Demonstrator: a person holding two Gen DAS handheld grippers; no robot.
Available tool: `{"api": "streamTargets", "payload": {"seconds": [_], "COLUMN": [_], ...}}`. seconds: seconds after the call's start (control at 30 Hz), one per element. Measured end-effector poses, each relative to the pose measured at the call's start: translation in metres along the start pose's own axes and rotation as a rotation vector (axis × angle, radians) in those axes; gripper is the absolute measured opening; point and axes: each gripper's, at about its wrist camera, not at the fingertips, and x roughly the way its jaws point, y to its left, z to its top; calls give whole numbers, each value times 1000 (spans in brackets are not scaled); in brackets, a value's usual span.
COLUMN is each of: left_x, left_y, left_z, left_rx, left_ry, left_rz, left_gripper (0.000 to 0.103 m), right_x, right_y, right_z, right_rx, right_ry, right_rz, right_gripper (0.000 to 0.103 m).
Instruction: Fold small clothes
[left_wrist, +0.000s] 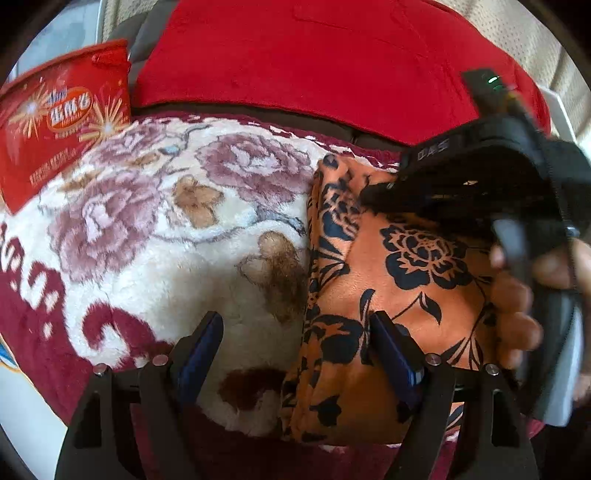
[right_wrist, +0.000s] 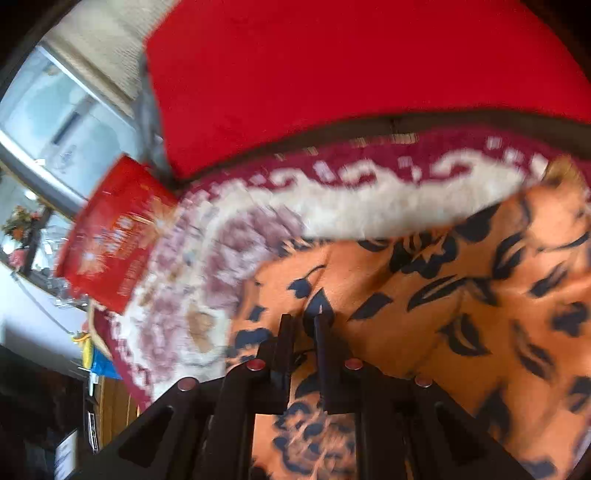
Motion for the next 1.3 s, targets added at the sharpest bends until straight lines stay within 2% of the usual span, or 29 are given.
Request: {"api": "streamTargets", "payload": {"seconds": [0.07, 0.13, 0.2, 0.37, 0.47, 0.53, 0.6, 0.73, 1.03, 1.13, 1.3], "left_x": [1, -1, -4, -6, -7, -7, -6, -4, -4, -5, -4], "left_y": [1, 2, 1, -3, -7, -9, -12, -20, -26, -29, -32], "left_z": [0, 0, 0, -1, -3, -4, -4, -5, -3, -2, -1], "left_rx": [4, 5, 15, 39, 56, 65, 76, 94, 105, 110, 107], "left_ry": [1, -6, -14, -30, -39, -46, -51, -58, -79, -89, -94], "left_rz": [-7, -7, 2, 30, 50, 65, 82, 108, 141, 155, 174], "left_gripper": [82, 82, 82, 82, 82, 82, 82, 82, 82, 82, 82], "right_x": [12, 0, -14, -93, -130, -142, -146, -139, -157, -151, -139], "right_y": [-16, -24, -20, -32, -48, -59, -71, -86, -99, -95, -102], "right_z": [-3, -3, -6, -30, -56, -74, -94, -122, -131, -140, -148], "right_rx": [36, 66, 54, -23, -32, -26, -14, -18, -4, -55, -67], "right_ry": [12, 6, -14, -150, -184, -177, -159, -175, -196, -195, -178], "right_rz": [14, 61, 70, 38, 24, 16, 19, 69, 156, 153, 184], "right_gripper": [12, 12, 12, 12, 14, 14, 15, 15, 15, 23, 23]}}
